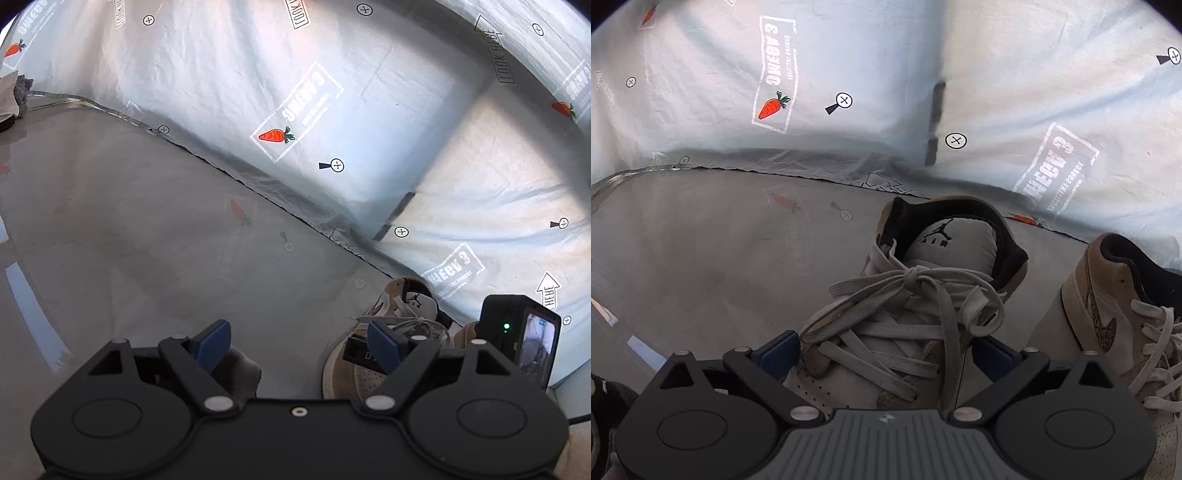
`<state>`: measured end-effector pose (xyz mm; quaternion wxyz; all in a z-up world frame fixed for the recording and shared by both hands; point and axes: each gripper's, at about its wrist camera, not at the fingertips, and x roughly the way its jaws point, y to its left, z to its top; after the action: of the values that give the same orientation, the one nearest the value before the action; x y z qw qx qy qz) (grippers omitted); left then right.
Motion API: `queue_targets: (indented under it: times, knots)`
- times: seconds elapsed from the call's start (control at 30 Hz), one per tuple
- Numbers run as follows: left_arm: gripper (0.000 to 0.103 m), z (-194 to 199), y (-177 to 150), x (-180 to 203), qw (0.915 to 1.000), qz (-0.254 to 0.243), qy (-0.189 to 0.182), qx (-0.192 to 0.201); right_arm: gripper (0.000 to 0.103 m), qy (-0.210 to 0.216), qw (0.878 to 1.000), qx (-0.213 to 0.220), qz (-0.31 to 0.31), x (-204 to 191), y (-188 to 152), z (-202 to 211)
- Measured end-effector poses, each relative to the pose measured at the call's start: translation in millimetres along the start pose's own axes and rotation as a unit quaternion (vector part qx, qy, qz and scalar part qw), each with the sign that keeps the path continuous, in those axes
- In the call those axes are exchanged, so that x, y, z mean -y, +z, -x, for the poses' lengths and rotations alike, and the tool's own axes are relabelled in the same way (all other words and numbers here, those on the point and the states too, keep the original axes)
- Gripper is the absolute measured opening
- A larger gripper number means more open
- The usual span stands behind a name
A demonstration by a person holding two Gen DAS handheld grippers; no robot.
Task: Organize scattered shoes
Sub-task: 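Grasp a white-and-tan Jordan sneaker at its heel with the right gripper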
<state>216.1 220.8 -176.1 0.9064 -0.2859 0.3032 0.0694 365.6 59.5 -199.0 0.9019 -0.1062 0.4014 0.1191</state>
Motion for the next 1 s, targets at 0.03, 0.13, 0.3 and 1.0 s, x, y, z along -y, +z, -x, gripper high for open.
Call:
queue_targets:
  times: [0.03,0.13,0.3,1.0]
  knots:
    - [0.082,-1,0,0,1.0000,0.000,0.000,0.000,0.098,0.002,1.000,0.002,0.004,2,0,1]
    - [0.082,-1,1,3,1.0000,-0.003,-0.003,0.001,0.097,-0.010,1.000,0.009,0.019,8,-2,4]
    - [0.082,0,-1,8,0.9999,-0.009,-0.012,-0.001,0.092,-0.038,0.999,0.001,-0.011,29,-4,7]
    - [0.082,-5,-10,25,0.9986,-0.032,-0.035,-0.023,0.099,0.020,0.999,0.013,-0.042,109,-12,25]
